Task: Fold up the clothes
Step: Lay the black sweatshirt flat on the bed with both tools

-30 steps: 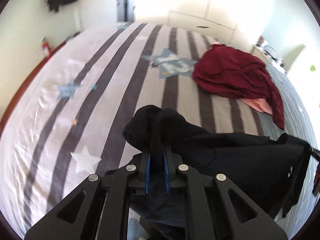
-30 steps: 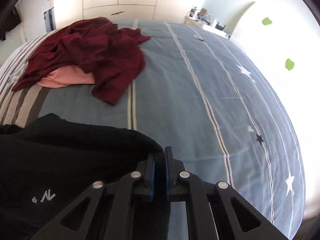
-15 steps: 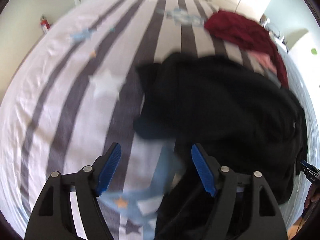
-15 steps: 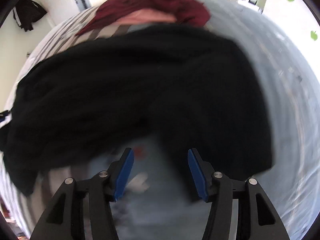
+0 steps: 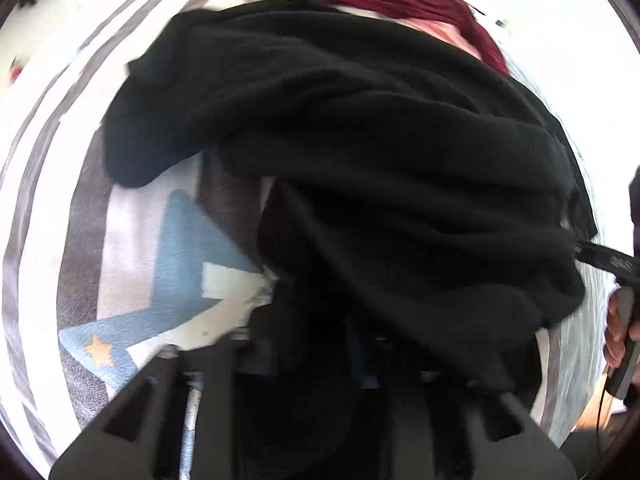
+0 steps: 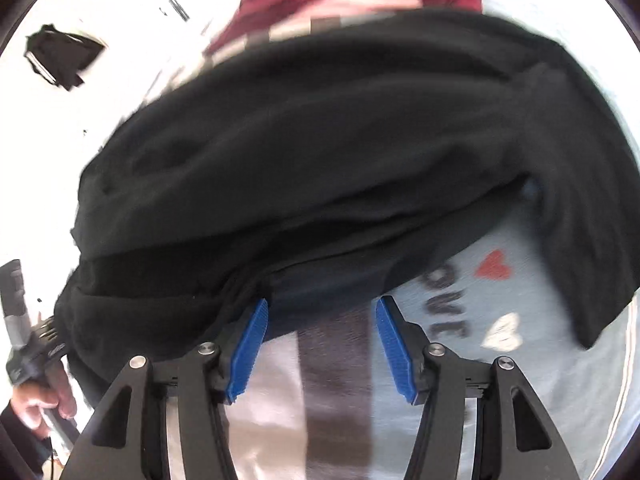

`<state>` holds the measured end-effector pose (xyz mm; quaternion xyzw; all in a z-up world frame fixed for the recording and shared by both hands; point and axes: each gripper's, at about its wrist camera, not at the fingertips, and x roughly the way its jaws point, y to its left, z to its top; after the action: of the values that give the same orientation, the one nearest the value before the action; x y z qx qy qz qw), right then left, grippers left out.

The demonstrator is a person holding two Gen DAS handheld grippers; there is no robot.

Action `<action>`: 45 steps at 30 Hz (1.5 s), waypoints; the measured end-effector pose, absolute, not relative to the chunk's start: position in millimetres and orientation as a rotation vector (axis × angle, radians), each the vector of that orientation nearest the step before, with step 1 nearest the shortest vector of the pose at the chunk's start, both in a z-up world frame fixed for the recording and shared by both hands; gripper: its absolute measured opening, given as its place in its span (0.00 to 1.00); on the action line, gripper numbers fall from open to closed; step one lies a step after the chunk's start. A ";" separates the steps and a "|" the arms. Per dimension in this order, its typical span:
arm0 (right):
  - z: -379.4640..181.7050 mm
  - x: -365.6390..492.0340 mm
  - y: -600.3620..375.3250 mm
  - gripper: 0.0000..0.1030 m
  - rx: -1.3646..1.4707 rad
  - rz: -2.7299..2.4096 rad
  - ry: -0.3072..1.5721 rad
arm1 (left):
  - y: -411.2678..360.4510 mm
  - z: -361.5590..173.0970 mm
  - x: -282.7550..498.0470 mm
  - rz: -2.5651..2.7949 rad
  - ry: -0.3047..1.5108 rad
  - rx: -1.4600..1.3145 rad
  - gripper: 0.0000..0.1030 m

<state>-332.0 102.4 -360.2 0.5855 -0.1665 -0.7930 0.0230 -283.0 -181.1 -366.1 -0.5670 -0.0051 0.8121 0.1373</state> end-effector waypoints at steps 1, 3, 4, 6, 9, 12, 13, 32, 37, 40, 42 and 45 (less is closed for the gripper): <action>-362.3 -333.1 101.2 0.53 1.810 -2.461 -0.541 | -182.3 -363.7 -283.3 2.358 -0.015 -1.634 0.10; -364.6 -334.5 100.9 0.38 1.770 -2.458 -0.596 | -188.5 -356.9 -284.1 2.383 -0.043 -1.618 0.08; -365.2 -334.4 102.6 0.00 1.743 -2.439 -0.617 | -193.6 -352.3 -284.5 2.402 -0.071 -1.609 0.08; -364.6 -330.9 109.7 0.01 1.721 -2.429 -0.625 | -211.9 -338.5 -284.6 2.458 -0.178 -1.584 0.08; -354.5 -316.8 127.1 0.01 1.705 -2.449 -0.551 | -240.8 -320.1 -282.9 2.527 -0.338 -1.549 0.08; -343.0 -298.0 155.5 0.01 1.708 -2.480 -0.489 | -244.3 -312.2 -279.8 2.518 -0.339 -1.545 0.08; -339.7 -291.8 167.1 0.00 1.715 -2.492 -0.480 | -244.9 -309.7 -278.8 2.514 -0.337 -1.544 0.07; -327.5 -250.6 283.0 0.12 1.867 -2.664 -0.390 | -236.0 -333.1 -235.5 2.613 -0.321 -1.758 0.57; -316.8 -262.6 195.9 0.46 1.704 -2.535 -0.410 | -237.9 -340.4 -233.4 2.579 -0.292 -1.778 0.62; -311.7 -266.1 154.8 0.52 1.662 -2.495 -0.408 | -233.7 -347.2 -227.4 2.489 -0.251 -1.808 0.63; -313.9 -269.8 132.6 0.56 1.659 -2.463 -0.401 | -224.1 -354.7 -226.3 2.436 -0.236 -1.820 0.63; -332.5 -283.2 115.0 0.57 1.703 -2.437 -0.350 | -206.0 -362.6 -223.4 2.432 -0.126 -1.803 0.65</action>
<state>-283.2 115.0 -332.5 0.5672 -0.1165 -0.8119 0.0741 -223.4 -206.0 -362.6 -0.5941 -0.0414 0.8014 0.0555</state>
